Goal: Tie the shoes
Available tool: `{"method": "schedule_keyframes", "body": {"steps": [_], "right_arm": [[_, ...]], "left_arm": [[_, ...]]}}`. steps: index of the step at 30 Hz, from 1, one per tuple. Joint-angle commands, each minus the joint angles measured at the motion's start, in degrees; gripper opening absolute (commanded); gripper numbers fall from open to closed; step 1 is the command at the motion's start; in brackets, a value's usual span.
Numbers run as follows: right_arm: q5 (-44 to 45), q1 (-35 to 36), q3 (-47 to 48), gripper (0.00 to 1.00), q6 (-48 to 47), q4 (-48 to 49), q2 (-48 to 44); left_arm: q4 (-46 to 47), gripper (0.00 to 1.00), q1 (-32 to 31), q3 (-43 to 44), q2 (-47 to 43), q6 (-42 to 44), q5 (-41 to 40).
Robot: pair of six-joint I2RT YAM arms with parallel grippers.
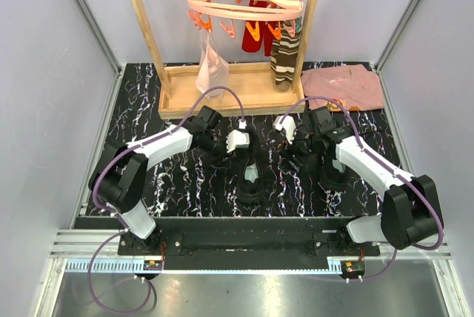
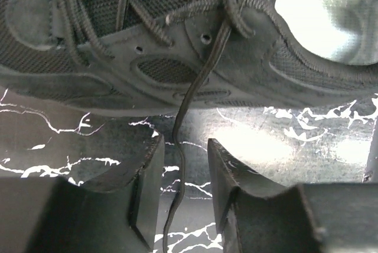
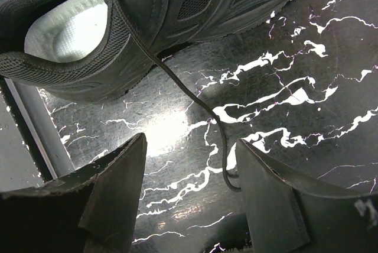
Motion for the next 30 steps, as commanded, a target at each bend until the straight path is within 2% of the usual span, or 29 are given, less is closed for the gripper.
{"method": "schedule_keyframes", "body": {"steps": [1,5,10,15,24,30], "right_arm": [[0.1,-0.3,-0.1,0.70,0.8,1.0,-0.9],[0.4,-0.3,-0.3,0.70,0.7,1.0,-1.2],[1.5,-0.3,-0.7,0.68,0.7,1.0,-1.4],[0.3,-0.3,-1.6,0.66,0.6,1.0,-1.3],[-0.9,-0.1,-1.2,0.55,2.0,2.1,2.0],[-1.5,0.0,-1.8,0.55,1.4,4.4,5.2]], "left_arm": [[0.7,0.36,-1.2,2.5,0.8,-0.8,-2.3],[0.7,0.28,-1.4,3.7,2.1,-1.9,-3.6],[1.9,0.00,-1.3,1.6,0.2,-1.9,-2.9],[5.4,0.00,-0.3,-1.1,-4.9,-6.9,1.9],[24.2,0.00,3.8,-9.6,-12.3,-35.0,8.7],[30.7,0.00,4.7,-12.5,-11.7,-43.9,11.0]]}}
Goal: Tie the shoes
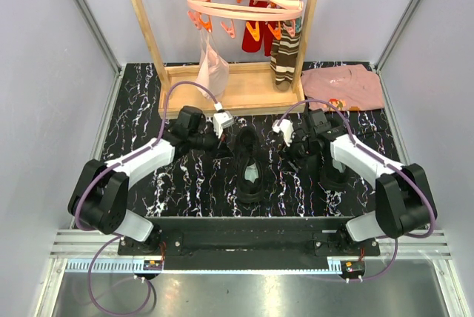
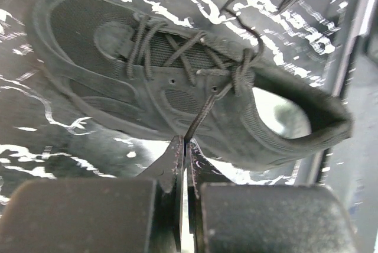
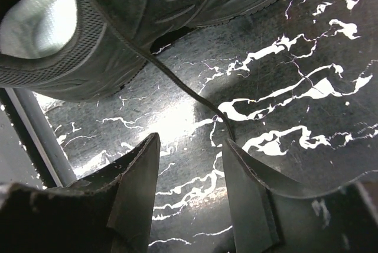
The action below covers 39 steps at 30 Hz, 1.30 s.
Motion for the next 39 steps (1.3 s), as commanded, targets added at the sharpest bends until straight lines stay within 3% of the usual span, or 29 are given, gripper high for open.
{"method": "schedule_keyframes", "body": {"steps": [1,7,14,18,20,21,25,32,39], "right_arm": [[-1.7,0.2,-0.7,0.56,-0.3,3.4,1.6],[2.8,1.2,-1.7,0.57,-2.7,7.6,4.5],[6.7,2.9,-2.1,0.65,-2.7,12.9,7.5],[9.3,4.3,-2.1,0.64,-1.9,15.5,9.2],[9.6,4.6,-1.9,0.56,-1.8,15.6,9.9],[9.6,4.7,-2.0,0.40,-1.8,15.4,10.0],[9.6,4.7,-3.7,0.00,-2.4,14.4,6.2],[7.8,4.7,-5.0,0.00,2.9,8.0,-0.8],[4.0,4.7,-6.1,0.00,3.9,2.6,-1.8]], "left_arm": [[10.1,0.00,0.8,-1.8,-0.1,-10.4,4.5],[12.4,0.00,1.3,-2.3,0.1,-13.5,5.1],[13.8,0.00,1.9,-2.7,0.4,-15.4,5.5],[15.2,0.00,2.2,-3.5,0.5,-17.5,5.7],[16.6,0.00,2.2,-4.3,0.5,-19.5,5.5],[17.3,0.00,2.7,-4.6,0.3,-20.4,5.6],[20.5,0.00,4.0,-6.3,-0.6,-24.4,5.6],[37.2,0.00,6.0,-13.3,-4.0,-41.8,2.9],[41.4,0.00,7.3,-13.8,-3.8,-49.3,-1.3]]}}
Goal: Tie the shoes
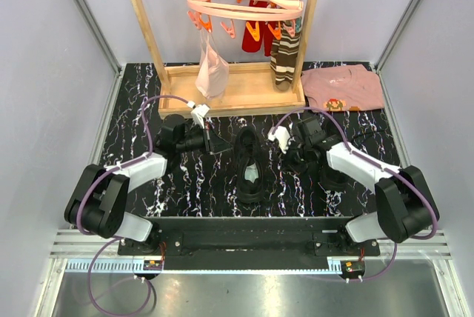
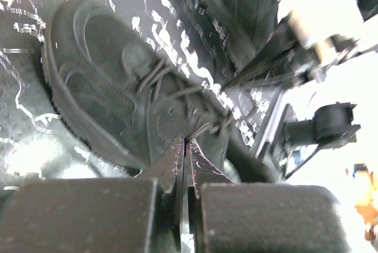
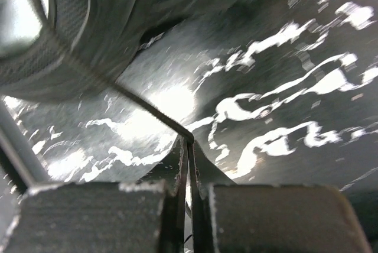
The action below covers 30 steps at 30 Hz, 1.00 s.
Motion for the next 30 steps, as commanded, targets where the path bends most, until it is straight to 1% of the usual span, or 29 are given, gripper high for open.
{"method": "schedule_keyframes", "body": {"steps": [1,8,16,19,21,24,26,30], "right_arm": [[-3.3,0.4,-0.9,0.00,1.6,-4.9,-0.9],[-3.2,0.4,0.0,0.00,2.3,-5.6,0.5],[-2.0,0.3,0.3,0.00,1.1,-6.5,2.4],[-2.1,0.2,0.7,0.00,0.9,-7.1,2.7],[-3.4,0.2,3.0,0.00,2.6,-7.7,2.0],[-6.6,0.2,6.8,0.00,6.5,-7.6,0.1],[-7.8,0.2,8.3,0.00,9.8,-5.9,-0.5],[-8.3,-0.1,9.7,0.00,13.2,-2.2,-1.7]], "left_arm": [[8.4,0.00,1.8,0.9,-1.3,-7.2,-3.6],[7.8,0.00,5.7,1.1,-0.4,-10.6,-4.8],[7.9,0.00,8.8,0.2,-0.1,-11.7,-5.5],[8.4,0.00,9.1,0.2,0.5,-12.0,-5.4],[10.9,0.00,8.8,0.1,0.8,-11.5,-3.1],[12.7,0.00,6.8,0.3,-0.1,-9.7,-1.1],[13.1,0.00,5.5,0.1,-0.7,-8.9,-0.9],[14.0,0.00,4.9,-0.7,-1.2,-8.5,-0.6]]}}
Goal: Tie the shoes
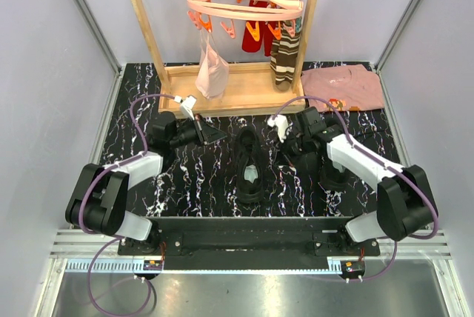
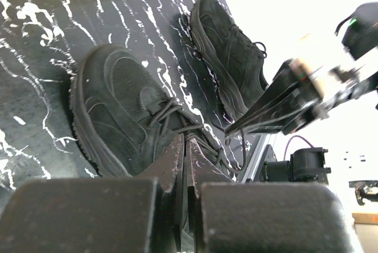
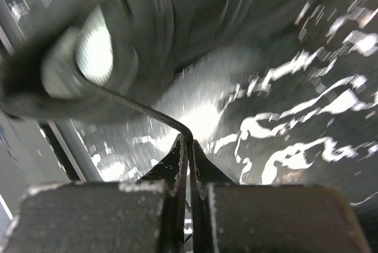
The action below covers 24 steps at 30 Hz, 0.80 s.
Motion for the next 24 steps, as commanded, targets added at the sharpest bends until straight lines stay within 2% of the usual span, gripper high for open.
{"method": "schedule_keyframes", "body": {"steps": [1,10,15,20,24], "right_arm": [[-2.6,-0.1,3.3,0.00,6.3,4.9,-3.4],[-1.0,-0.4,9.4,0.00,11.0,7.7,0.0],[8.3,-0.7,9.7,0.00,6.2,9.6,1.9],[6.4,-0.9,9.0,0.00,0.5,6.6,2.3],[5.2,-0.9,3.7,0.01,-2.9,2.8,-0.8]], "left_arm": [[6.0,0.00,-0.2,-0.6,-2.2,2.5,0.9],[5.4,0.00,-1.6,-1.7,-3.9,5.1,2.0],[4.4,0.00,-1.7,-1.7,-4.0,5.6,2.0],[3.8,0.00,-1.6,-1.5,-4.2,6.2,2.1],[3.5,0.00,-1.7,-1.7,-4.7,6.5,2.2]]}}
